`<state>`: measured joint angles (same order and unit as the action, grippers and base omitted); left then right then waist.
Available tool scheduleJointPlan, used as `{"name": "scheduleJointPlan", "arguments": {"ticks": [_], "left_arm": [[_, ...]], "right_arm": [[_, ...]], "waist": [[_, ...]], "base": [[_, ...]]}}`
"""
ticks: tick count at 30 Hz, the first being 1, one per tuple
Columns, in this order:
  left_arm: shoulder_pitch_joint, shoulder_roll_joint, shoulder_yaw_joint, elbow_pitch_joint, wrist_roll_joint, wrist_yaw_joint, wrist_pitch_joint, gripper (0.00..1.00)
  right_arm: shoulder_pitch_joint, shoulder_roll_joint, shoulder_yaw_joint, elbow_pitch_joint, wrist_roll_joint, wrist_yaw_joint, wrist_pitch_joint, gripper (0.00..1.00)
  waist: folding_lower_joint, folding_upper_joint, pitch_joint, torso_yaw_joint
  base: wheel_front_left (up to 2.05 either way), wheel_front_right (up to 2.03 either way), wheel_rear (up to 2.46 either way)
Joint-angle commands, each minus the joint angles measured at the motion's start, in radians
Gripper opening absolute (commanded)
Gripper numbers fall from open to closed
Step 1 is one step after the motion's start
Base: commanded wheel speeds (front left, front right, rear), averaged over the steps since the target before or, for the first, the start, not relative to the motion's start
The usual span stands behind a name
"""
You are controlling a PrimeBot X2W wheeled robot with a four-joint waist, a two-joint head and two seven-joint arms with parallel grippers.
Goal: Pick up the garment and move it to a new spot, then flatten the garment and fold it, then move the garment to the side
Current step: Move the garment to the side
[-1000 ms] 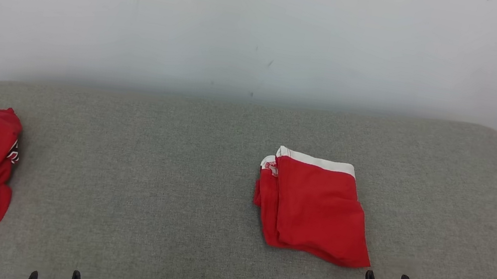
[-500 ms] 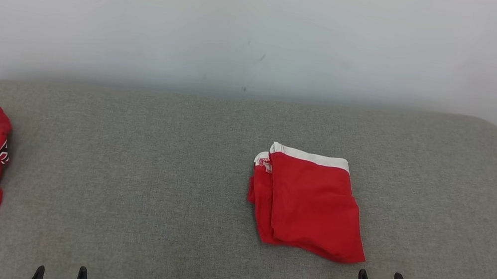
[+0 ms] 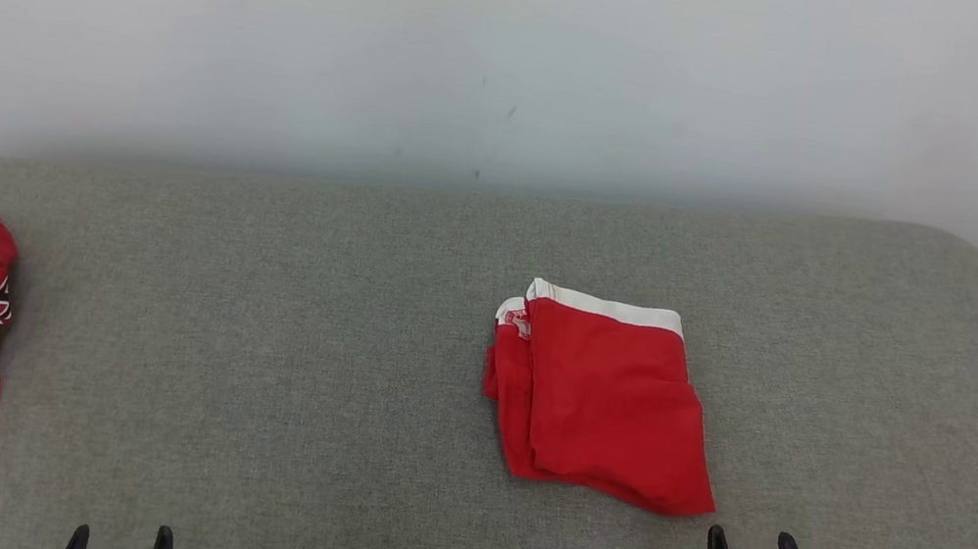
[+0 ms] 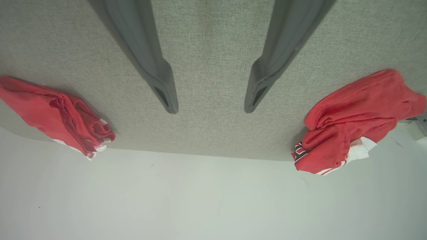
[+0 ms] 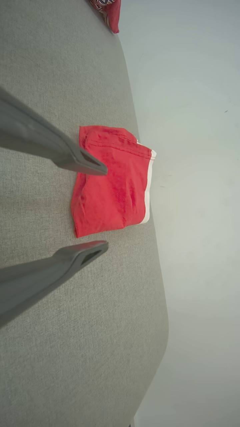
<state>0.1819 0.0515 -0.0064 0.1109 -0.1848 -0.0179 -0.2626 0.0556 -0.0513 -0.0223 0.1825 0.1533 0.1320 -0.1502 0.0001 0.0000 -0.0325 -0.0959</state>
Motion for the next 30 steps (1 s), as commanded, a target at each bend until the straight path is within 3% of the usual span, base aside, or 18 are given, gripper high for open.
{"name": "scheduleJointPlan", "arguments": {"ticks": [1, 5, 13, 20, 30], "left_arm": [[0.001, -0.001, -0.002, 0.002, -0.006, 0.0, -0.003, 1.0], [0.011, -0.001, -0.008, -0.001, -0.009, 0.001, -0.003, 1.0], [0.001, -0.001, -0.042, -0.001, -0.006, -0.013, -0.003, 1.0], [-0.027, -0.001, -0.054, -0.021, 0.018, -0.032, -0.003, 1.0], [-0.126, -0.001, -0.077, -0.032, 0.028, -0.051, -0.003, 1.0]], "right_arm": [[-0.014, 0.002, -0.002, -0.009, 0.018, -0.002, 0.009, 1.0], [-0.065, -0.027, 0.012, -0.025, 0.057, -0.002, 0.128, 1.0], [-0.239, -0.117, -0.044, 0.001, 0.102, -0.002, 0.682, 1.0], [-0.398, -0.143, -0.108, 0.056, 0.106, -0.002, 0.875, 1.0], [-0.606, -0.108, -0.228, 0.291, -0.017, -0.002, 0.914, 1.0]], "waist": [[-0.0001, 0.0, -0.001, 0.0], [-0.0001, 0.0, -0.002, -0.001], [-0.0001, 0.0, 0.007, 0.046], [-0.0001, 0.0, 0.087, 0.104], [-0.0001, 0.0, 0.229, 0.197]], "base": [[0.0, 0.0, 0.0], [0.0, 0.0, 0.0], [0.0, 0.0, 0.0], [0.0, 0.0, 0.0], [0.0, 0.0, 0.0]]}}
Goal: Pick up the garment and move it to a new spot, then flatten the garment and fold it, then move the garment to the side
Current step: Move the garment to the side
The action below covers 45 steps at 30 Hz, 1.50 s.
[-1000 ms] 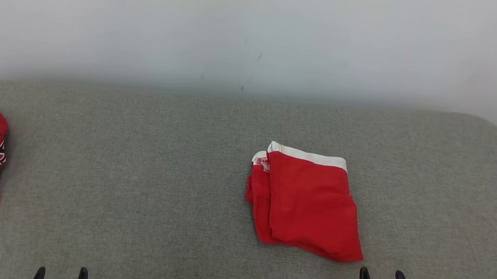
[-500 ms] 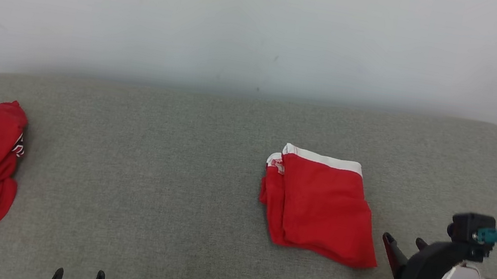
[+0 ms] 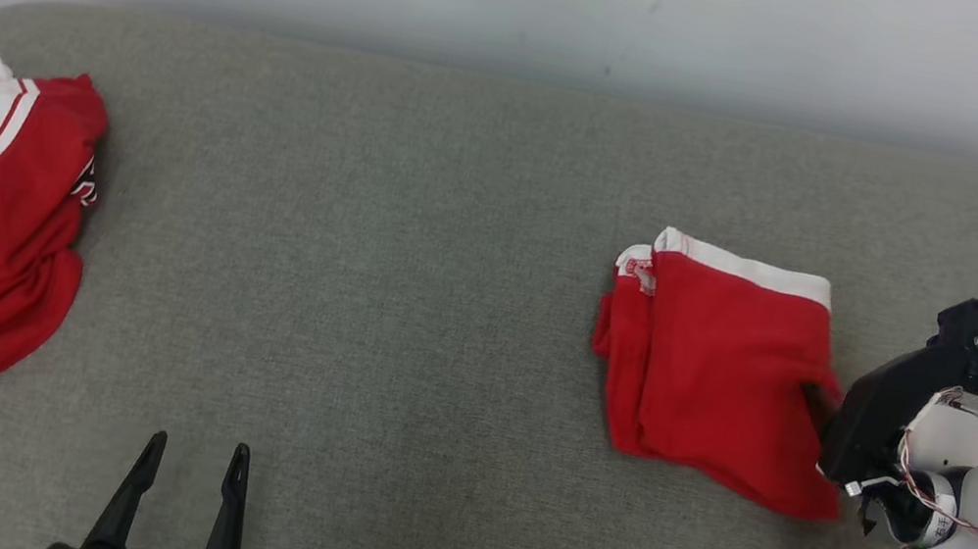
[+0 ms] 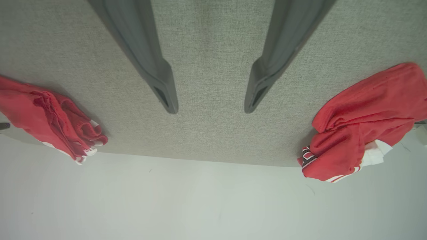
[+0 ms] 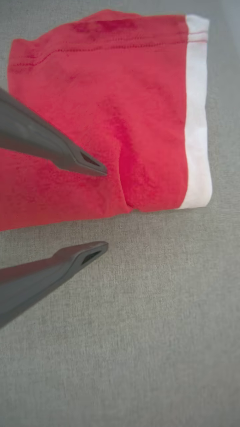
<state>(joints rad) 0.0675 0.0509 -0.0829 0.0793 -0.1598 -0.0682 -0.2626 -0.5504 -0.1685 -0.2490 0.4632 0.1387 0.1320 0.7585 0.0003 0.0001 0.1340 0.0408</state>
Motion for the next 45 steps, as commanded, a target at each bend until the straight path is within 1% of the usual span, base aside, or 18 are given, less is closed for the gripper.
{"name": "scheduleJointPlan", "arguments": {"ticks": [1, 4, 9, 12, 13, 14, 15, 19, 22, 24, 27, 28, 31, 34, 39, 42, 45], "left_arm": [[-0.019, 0.0, 0.0, 0.002, 0.003, -0.001, -0.003, 1.0], [-0.039, -0.001, -0.001, 0.002, 0.002, -0.004, -0.003, 1.0], [-0.051, -0.001, -0.002, -0.002, 0.001, -0.001, -0.003, 1.0], [-0.053, -0.001, -0.003, -0.005, 0.003, 0.004, -0.003, 1.0], [-0.052, -0.001, -0.004, -0.007, 0.005, 0.005, -0.003, 1.0], [-0.052, -0.001, -0.003, -0.008, 0.007, 0.005, -0.003, 1.0], [-0.053, -0.001, -0.003, -0.01, 0.009, 0.004, -0.003, 1.0], [-0.06, -0.001, 0.0, -0.028, 0.019, 0.0, -0.003, 1.0], [-0.067, -0.001, -0.003, -0.058, 0.03, -0.006, -0.003, 1.0], [-0.078, -0.001, -0.018, -0.076, 0.036, -0.013, -0.003, 1.0], [-0.1, 0.0, -0.036, -0.115, 0.045, -0.019, -0.003, 1.0], [-0.1, 0.0, -0.036, -0.115, 0.045, -0.019, -0.003, 1.0], [-0.117, 0.002, -0.065, -0.133, 0.065, -0.027, -0.003, 1.0], [-0.14, 0.015, -0.088, -0.146, 0.083, -0.036, -0.003, 1.0], [-0.165, 0.043, -0.119, -0.174, 0.102, -0.045, -0.003, 1.0], [-0.18, 0.065, -0.131, -0.216, 0.117, -0.045, 0.014, 1.0], [-0.191, 0.084, -0.144, -0.27, 0.128, -0.048, 0.045, 1.0]], "right_arm": [[-0.006, 0.008, -0.006, 0.033, -0.013, -0.002, 0.009, 1.0], [-0.029, -0.011, -0.017, 0.089, -0.054, -0.002, 0.01, 1.0], [-0.042, -0.008, -0.04, 0.175, -0.089, -0.002, -0.001, 1.0], [-0.052, 0.003, -0.04, 0.217, -0.098, -0.002, 0.018, 1.0], [-0.055, 0.004, -0.033, 0.228, -0.099, -0.002, 0.026, 0.73], [-0.059, 0.004, -0.022, 0.235, -0.099, -0.002, 0.031, 0.27], [-0.064, 0.002, -0.009, 0.239, -0.098, -0.002, 0.03, 0.0], [-0.092, -0.026, 0.055, 0.244, -0.084, -0.002, 0.029, 0.0], [-0.129, -0.039, 0.149, 0.235, -0.069, -0.002, 0.031, 0.0], [-0.147, -0.062, 0.221, 0.228, -0.05, -0.002, 0.03, 0.0], [-0.176, -0.111, 0.347, 0.217, -0.019, -0.003, 0.033, 0.0], [-0.176, -0.111, 0.347, 0.217, -0.019, -0.003, 0.033, 0.0], [-0.204, -0.179, 0.462, 0.21, 0.015, -0.003, 0.027, 0.0], [-0.245, -0.226, 0.547, 0.206, 0.045, -0.003, 0.005, 0.0], [-0.3, -0.306, 0.607, 0.225, 0.077, -0.002, -0.075, 0.0], [-0.331, -0.34, 0.609, 0.255, 0.073, -0.002, -0.139, 0.0], [-0.36, -0.364, 0.595, 0.294, 0.055, -0.002, -0.212, 0.0]], "waist": [[-0.0003, -0.0001, 0.069, 0.066], [-0.0003, -0.0001, 0.084, 0.078], [-0.0003, -0.0001, 0.098, 0.084], [-0.0003, -0.0001, 0.104, 0.08], [-0.0003, -0.0001, 0.105, 0.077], [-0.0003, -0.0001, 0.107, 0.074], [-0.0003, -0.0001, 0.108, 0.069], [-0.0003, -0.0001, 0.117, 0.038], [-0.0003, -0.0001, 0.134, -0.01], [-0.0003, -0.0001, 0.148, -0.046], [-0.0003, -0.0001, 0.173, -0.112], [-0.0003, -0.0001, 0.173, -0.112], [-0.0003, -0.0001, 0.196, -0.178], [-0.0003, -0.0001, 0.225, -0.24], [-0.0003, -0.0001, 0.27, -0.317], [-0.0003, -0.0001, 0.304, -0.348], [-0.0003, -0.0001, 0.338, -0.366]], "base": [[0.0, 0.0, 0.0], [0.0, 0.0, 0.0], [0.0, 0.0, 0.0], [0.0, 0.0, 0.0], [0.0, 0.0, 0.0], [0.0, 0.0, 0.0], [0.0, 0.0, 0.0], [0.0, 0.0, 0.0], [0.0, 0.0, 0.0], [0.0, 0.0, 0.0], [0.0, 0.0, 0.0], [0.0, 0.0, 0.0], [0.0, 0.0, 0.0], [0.0, 0.0, 0.0], [0.0, 0.0, 0.0], [0.0, 0.0, 0.0], [0.0, 0.0, 0.0]]}}
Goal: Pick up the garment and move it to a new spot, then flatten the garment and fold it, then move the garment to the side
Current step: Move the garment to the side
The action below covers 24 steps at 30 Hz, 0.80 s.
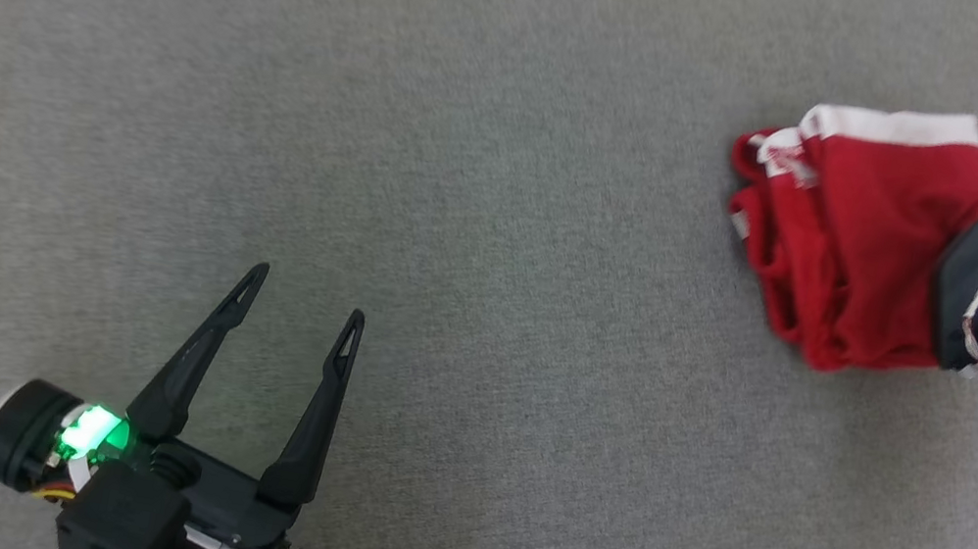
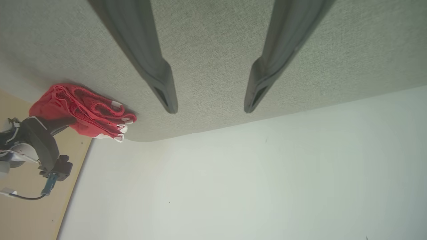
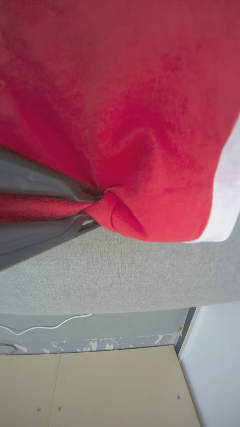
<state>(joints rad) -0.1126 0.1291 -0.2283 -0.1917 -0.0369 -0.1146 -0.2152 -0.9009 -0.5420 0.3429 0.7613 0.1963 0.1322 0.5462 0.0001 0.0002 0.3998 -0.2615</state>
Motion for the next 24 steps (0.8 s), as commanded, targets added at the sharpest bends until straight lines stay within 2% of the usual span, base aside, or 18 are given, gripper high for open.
{"name": "scheduleJointPlan", "arguments": {"ticks": [1, 4, 9, 18, 19, 20, 21, 24], "left_arm": [[-0.017, 0.011, -0.003, -0.02, 0.008, -0.003, 0.008, 1.0], [-0.026, 0.025, -0.018, -0.081, 0.015, -0.005, 0.042, 1.0], [-0.003, 0.059, -0.006, -0.161, 0.024, 0.0, 0.097, 1.0], [0.027, 0.076, -0.002, -0.202, 0.011, 0.007, 0.127, 1.0], [0.027, 0.076, -0.002, -0.202, 0.011, 0.009, 0.127, 1.0], [0.027, 0.073, 0.002, -0.203, 0.009, 0.016, 0.125, 1.0], [0.028, 0.072, 0.006, -0.204, 0.006, 0.019, 0.123, 1.0], [0.031, 0.074, 0.009, -0.19, 0.0, 0.022, 0.114, 1.0]], "right_arm": [[-0.022, -0.003, -0.007, 0.009, -0.01, -0.002, -0.027, 0.0], [-0.054, -0.038, -0.039, 0.05, -0.048, -0.002, -0.115, 0.0], [-0.109, -0.034, -0.146, 0.14, -0.128, -0.002, -0.272, 0.0], [-0.158, -0.072, -0.24, 0.212, -0.332, -0.002, -0.441, 0.0], [-0.161, -0.074, -0.249, 0.223, -0.346, -0.002, -0.452, 0.05], [-0.167, -0.08, -0.26, 0.231, -0.363, -0.002, -0.468, 0.46], [-0.174, -0.083, -0.275, 0.238, -0.375, -0.002, -0.482, 1.0], [-0.183, -0.067, -0.294, 0.28, -0.402, -0.002, -0.509, 1.0]], "waist": [[-0.0001, -0.0002, 0.086, -0.066], [-0.0001, -0.0002, 0.12, -0.069], [-0.0001, -0.0002, 0.161, -0.073], [-0.0001, -0.0002, 0.165, -0.056], [-0.0001, -0.0002, 0.165, -0.054], [-0.0001, -0.0002, 0.165, -0.052], [-0.0001, -0.0002, 0.165, -0.051], [-0.0001, -0.0002, 0.154, -0.049]], "base": [[0.0, 0.0, 0.0], [0.0, 0.0, 0.0], [0.0, 0.0, 0.0], [0.0, 0.0, 0.0], [0.0, 0.0, 0.0], [0.0, 0.0, 0.0], [0.0, 0.0, 0.0], [0.0, 0.0, 0.0]]}}
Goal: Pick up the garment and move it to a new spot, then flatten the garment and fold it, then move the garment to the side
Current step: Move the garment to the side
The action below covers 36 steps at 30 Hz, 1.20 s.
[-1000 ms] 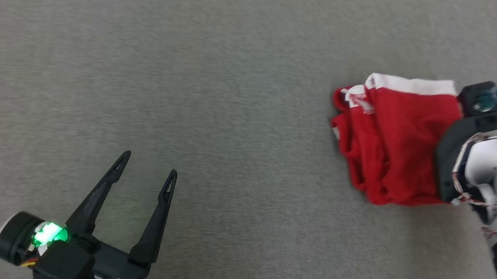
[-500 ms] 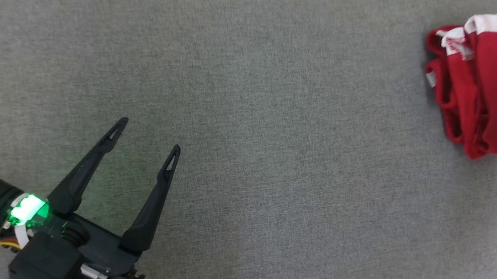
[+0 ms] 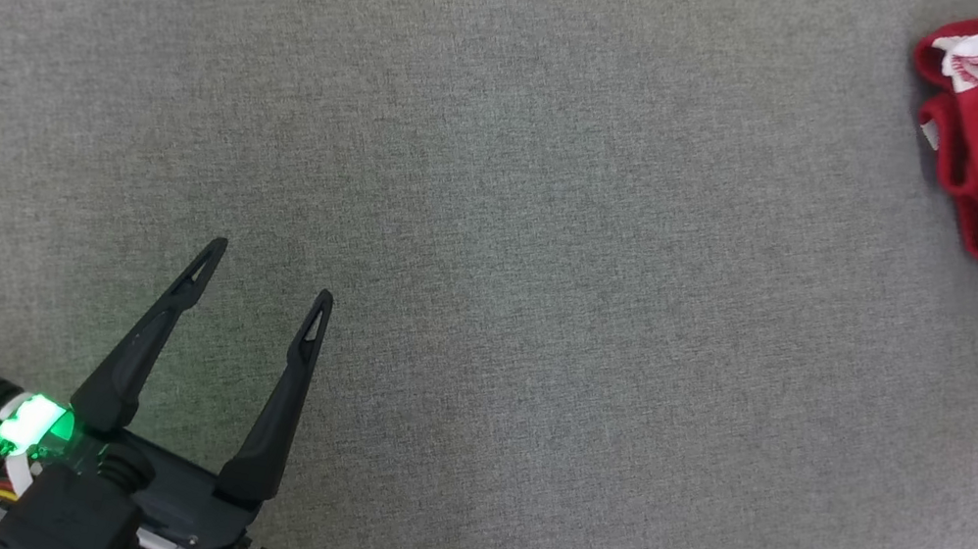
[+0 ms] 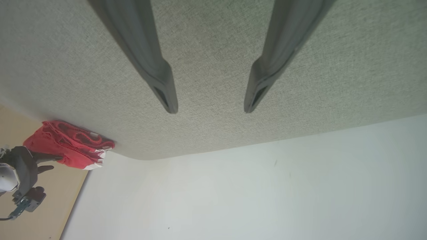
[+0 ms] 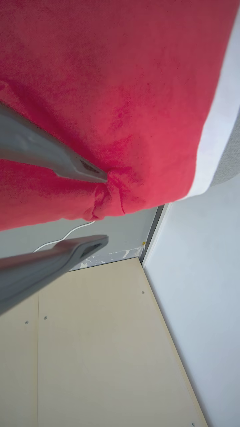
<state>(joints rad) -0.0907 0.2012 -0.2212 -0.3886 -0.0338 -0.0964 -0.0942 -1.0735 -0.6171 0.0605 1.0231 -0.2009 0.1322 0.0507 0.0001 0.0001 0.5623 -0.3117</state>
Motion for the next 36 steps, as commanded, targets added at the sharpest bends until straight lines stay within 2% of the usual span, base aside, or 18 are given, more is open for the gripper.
{"name": "scheduleJointPlan", "arguments": {"ticks": [1, 4, 10, 15, 19, 25, 29, 36], "left_arm": [[0.008, 0.0, 0.0, 0.014, -0.007, 0.004, -0.012, 1.0], [0.004, -0.01, -0.004, 0.034, -0.015, 0.006, -0.029, 1.0], [0.031, -0.051, -0.009, 0.144, -0.049, 0.03, -0.097, 1.0], [0.081, -0.087, 0.026, 0.252, -0.076, 0.09, -0.138, 1.0], [0.123, -0.108, 0.062, 0.319, -0.102, 0.14, -0.163, 1.0], [0.167, -0.128, 0.101, 0.381, -0.137, 0.181, -0.172, 1.0], [0.193, -0.137, 0.104, 0.399, -0.167, 0.159, -0.171, 1.0], [0.219, -0.146, 0.152, 0.428, -0.187, 0.166, -0.171, 1.0]], "right_arm": [[-0.014, 0.011, -0.018, 0.032, -0.016, -0.002, -0.022, 1.0], [-0.014, 0.015, -0.034, 0.062, -0.027, -0.002, -0.051, 1.0], [0.046, 0.027, -0.098, 0.156, 0.027, -0.002, -0.193, 1.0], [0.136, 0.039, -0.154, 0.197, 0.09, -0.002, -0.285, 1.0], [0.238, 0.081, -0.176, 0.161, 0.158, -0.002, -0.315, 1.0], [0.459, 0.186, -0.211, -0.071, 0.251, -0.002, -0.316, 1.0], [0.641, 0.278, -0.232, -0.258, 0.263, -0.002, -0.316, 1.0], [0.895, 0.49, -0.274, -0.583, 0.229, -0.002, -0.315, 1.0]], "waist": [[-0.0001, -0.0001, -0.015, 0.003], [-0.0001, -0.0001, -0.04, 0.01], [-0.0001, -0.0001, -0.18, 0.047], [-0.0001, -0.0001, -0.322, 0.087], [-0.0001, -0.0001, -0.422, 0.119], [-0.0001, -0.0001, -0.512, 0.158], [-0.0001, -0.0001, -0.559, 0.195], [-0.0001, -0.0001, -0.585, 0.218]], "base": [[0.0, 0.0, 0.0], [0.0, 0.0, 0.0], [0.0, 0.0, 0.0], [0.0, 0.0, 0.0], [0.0, 0.0, 0.0], [0.0, 0.0, 0.0], [0.0, 0.0, 0.0], [0.0, 0.0, 0.0]]}}
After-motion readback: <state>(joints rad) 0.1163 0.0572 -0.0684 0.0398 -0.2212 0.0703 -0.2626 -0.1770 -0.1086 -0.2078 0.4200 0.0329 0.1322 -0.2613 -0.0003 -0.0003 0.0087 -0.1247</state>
